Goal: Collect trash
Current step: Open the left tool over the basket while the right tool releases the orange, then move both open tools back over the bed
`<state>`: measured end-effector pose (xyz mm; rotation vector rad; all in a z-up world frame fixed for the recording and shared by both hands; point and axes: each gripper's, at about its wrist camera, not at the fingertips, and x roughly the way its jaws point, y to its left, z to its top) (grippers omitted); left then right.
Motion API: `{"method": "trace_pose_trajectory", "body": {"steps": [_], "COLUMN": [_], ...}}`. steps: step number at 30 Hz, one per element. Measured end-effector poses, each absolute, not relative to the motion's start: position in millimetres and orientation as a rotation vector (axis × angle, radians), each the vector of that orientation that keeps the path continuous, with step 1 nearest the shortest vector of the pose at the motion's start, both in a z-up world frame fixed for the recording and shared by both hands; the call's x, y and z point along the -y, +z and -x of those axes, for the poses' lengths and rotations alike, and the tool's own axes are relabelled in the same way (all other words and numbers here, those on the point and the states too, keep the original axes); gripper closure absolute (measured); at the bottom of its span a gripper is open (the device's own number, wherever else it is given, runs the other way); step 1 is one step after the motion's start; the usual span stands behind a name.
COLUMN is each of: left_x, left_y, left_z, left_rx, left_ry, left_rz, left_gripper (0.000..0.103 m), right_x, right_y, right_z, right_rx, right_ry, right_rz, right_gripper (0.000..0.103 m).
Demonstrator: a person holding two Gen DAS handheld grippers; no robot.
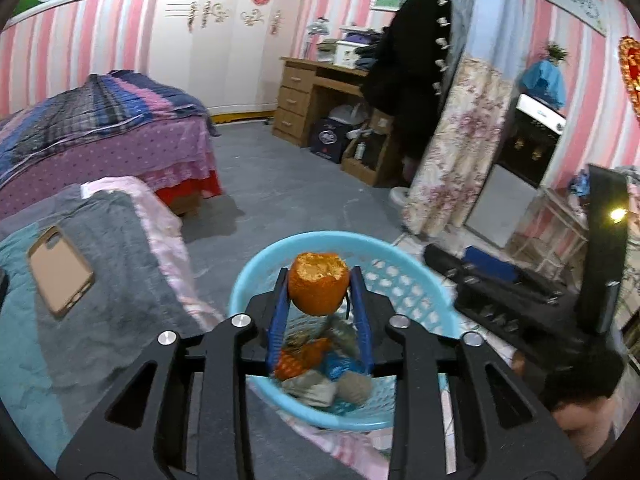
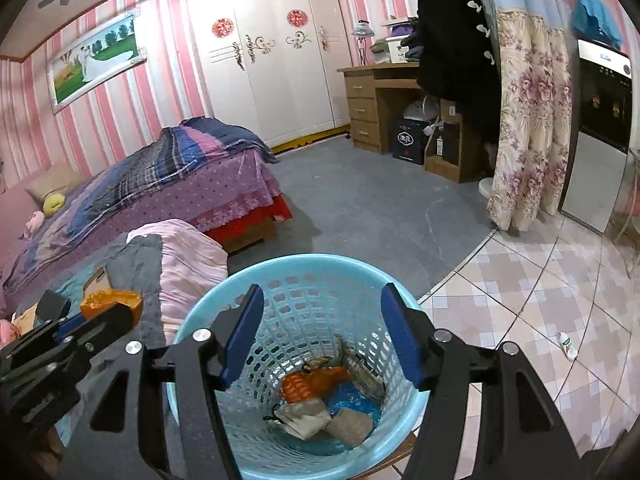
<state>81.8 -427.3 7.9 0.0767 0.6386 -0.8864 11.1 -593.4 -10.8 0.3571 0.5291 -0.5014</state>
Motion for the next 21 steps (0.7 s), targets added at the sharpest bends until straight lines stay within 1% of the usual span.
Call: {"method": "trace_pose_trajectory", "body": {"steps": [1,2,5,7,9,11,15,16,19,21], "left_x": [428.4,427.0,416.3,405.5,384.6,356.6,295.4,275.7,227.1,187.5], "left_y": [9.4,12.1,14.7,15.6,16.5,17.9,28.5,32.2,40.0,41.5], "left_z": [-79.4,-76.7,-79.7,-83.0,-90.9,-99.0,-102.4,-100.7,-101.0,-104.0], "left_rx": [-0.627,-0.598,-0.594,-0.591,-0.592,-0.599,-0.57,-0.558,-0.542,-0.545], "left_ry": [-0.883,-0.861,-0.834,-0.799,-0.748,-0.686,-0.578,-0.541,-0.45,-0.36], "left_rz": [-0.083,-0.088,-0.084,-0.082,-0.078,-0.07,-0.036,-0.039,-0.036,-0.026], "left_gripper": [0.044,0.038,0.037,0.034,0.033,0.031,0.024,0.023,0.017,0.015], "right_x": [592.6,592.6,593.7,591.8,585.0,578.8,558.8,554.7,536.9,519.7], "right_y": [-11.1,-11.7,-12.2,-12.2,-10.6,-8.1,-2.9,-2.1,0.1,5.6], "right_z": [-11.4,-11.5,-10.0,-9.8,-11.9,-12.5,-18.6,-20.4,-31.0,-35.5], "right_rx": [-0.532,-0.536,-0.539,-0.537,-0.536,-0.519,-0.505,-0.504,-0.533,-0.534], "right_ry": [-0.5,-0.49,-0.48,-0.461,-0.435,-0.392,-0.294,-0.261,-0.149,-0.11], "right_rz": [-0.352,-0.349,-0.345,-0.343,-0.332,-0.339,-0.34,-0.355,-0.397,-0.388], "right_gripper": [0.043,0.043,0.043,0.042,0.039,0.028,0.02,0.015,0.014,0.014]}}
